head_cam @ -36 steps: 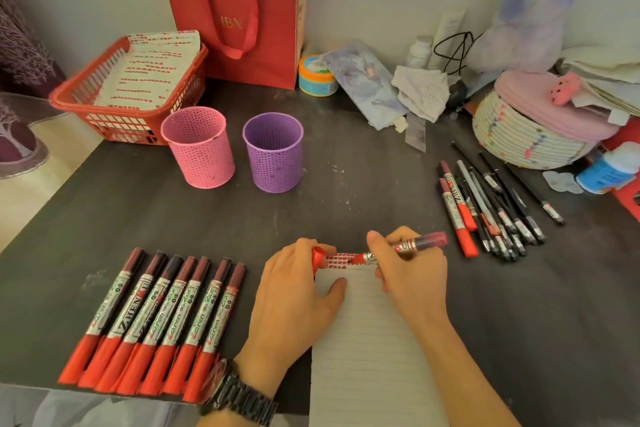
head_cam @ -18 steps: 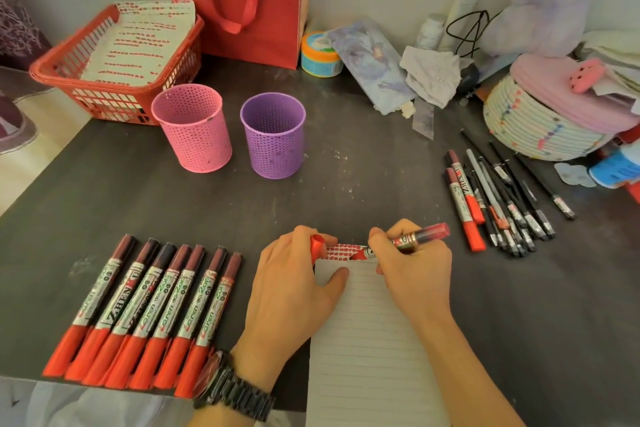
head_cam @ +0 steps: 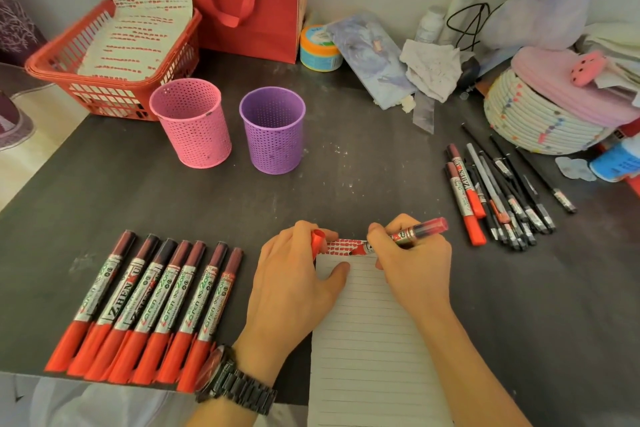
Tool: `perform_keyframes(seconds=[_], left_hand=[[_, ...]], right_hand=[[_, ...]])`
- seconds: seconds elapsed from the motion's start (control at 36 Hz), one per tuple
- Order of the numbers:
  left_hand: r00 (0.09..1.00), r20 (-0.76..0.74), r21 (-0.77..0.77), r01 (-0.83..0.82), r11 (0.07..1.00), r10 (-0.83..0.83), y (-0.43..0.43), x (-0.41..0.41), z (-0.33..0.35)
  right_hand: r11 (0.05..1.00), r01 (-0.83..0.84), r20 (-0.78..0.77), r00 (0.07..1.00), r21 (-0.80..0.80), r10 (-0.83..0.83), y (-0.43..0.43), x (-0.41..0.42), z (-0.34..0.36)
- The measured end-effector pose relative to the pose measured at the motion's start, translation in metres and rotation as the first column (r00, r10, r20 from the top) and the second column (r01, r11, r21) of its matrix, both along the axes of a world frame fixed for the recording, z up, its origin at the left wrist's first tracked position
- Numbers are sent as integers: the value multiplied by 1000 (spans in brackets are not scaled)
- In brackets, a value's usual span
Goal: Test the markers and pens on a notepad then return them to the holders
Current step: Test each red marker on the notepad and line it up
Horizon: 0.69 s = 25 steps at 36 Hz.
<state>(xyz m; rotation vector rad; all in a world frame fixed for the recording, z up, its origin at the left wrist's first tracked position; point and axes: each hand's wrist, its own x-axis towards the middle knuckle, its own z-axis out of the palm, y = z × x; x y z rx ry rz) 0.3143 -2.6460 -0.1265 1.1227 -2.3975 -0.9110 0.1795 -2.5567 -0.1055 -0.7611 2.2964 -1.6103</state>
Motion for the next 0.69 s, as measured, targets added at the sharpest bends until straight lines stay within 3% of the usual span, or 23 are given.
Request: perform_keyframes(seconds=[0.69], left_hand=[[1000,14,14,0,1000,-1,1,-1,6]], right_hand=[[1000,6,-11,1000,12,-6,1,-2,-2]])
